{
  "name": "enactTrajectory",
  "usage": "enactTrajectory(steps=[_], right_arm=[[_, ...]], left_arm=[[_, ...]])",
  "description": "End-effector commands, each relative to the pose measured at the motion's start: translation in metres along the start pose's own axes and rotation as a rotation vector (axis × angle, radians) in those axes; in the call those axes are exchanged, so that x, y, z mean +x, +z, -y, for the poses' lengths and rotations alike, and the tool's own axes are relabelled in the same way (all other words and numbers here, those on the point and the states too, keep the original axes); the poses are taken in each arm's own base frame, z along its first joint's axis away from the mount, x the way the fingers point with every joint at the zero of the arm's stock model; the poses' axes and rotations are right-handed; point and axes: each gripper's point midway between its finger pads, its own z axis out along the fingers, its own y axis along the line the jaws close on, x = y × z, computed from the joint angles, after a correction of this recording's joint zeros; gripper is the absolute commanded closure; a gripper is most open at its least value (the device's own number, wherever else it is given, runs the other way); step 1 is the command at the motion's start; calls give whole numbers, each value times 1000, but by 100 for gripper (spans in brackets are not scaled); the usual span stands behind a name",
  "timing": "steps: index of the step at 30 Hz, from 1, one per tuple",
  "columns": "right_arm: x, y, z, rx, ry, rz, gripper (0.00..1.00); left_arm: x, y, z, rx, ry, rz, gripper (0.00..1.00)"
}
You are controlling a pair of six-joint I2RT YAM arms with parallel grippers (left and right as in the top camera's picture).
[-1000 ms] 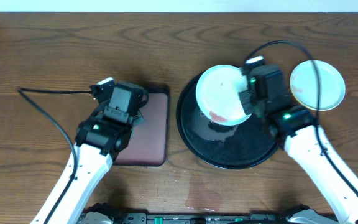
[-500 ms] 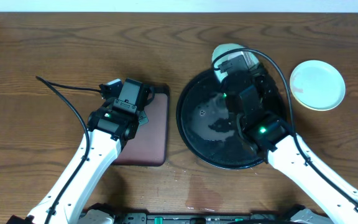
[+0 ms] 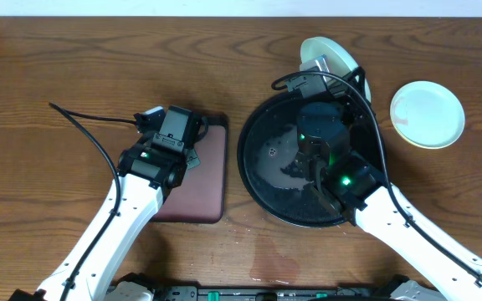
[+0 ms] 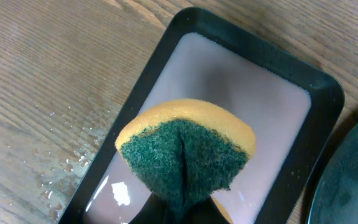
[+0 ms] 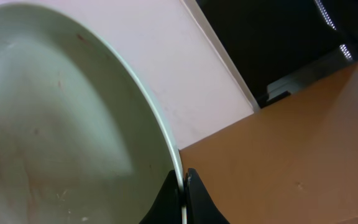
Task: Clean dirty plates on tray and stack at the side
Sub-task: 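Lift the pale green plate with the right gripper onto the plate stack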
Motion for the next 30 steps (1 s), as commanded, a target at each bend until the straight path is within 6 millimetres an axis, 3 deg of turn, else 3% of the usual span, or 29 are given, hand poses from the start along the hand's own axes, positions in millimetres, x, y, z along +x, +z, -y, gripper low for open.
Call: enactTrajectory(steps=[1,8,11,16,18,21,27,30], right_arm=[[-2,-3,13,29,-11,-11,99],[1,-3,10,23,40,-19,99],[16,-1,-5,-22,158,-55,99],[59,-3,-96,-494,271,-183,99],[75,-1,-114,-593,343,-269,99],[79,13,-101,-549,421,-290,99],[53,20,-16,-383,565,-172,99],[54,17,0,-379,610,-149,99]], left_arm=[[1,2,-4,-15,5,-1,92],[1,2,-4,-15,5,-1,92],[1,2,-4,-15,5,-1,92],[2,2,-3,-12,5,-4,92],[2,2,-3,-12,5,-4,92],[2,2,-3,-12,5,-4,92],[1,2,-3,-12,4,-3,92],[1,2,-3,-9,0,0,92]])
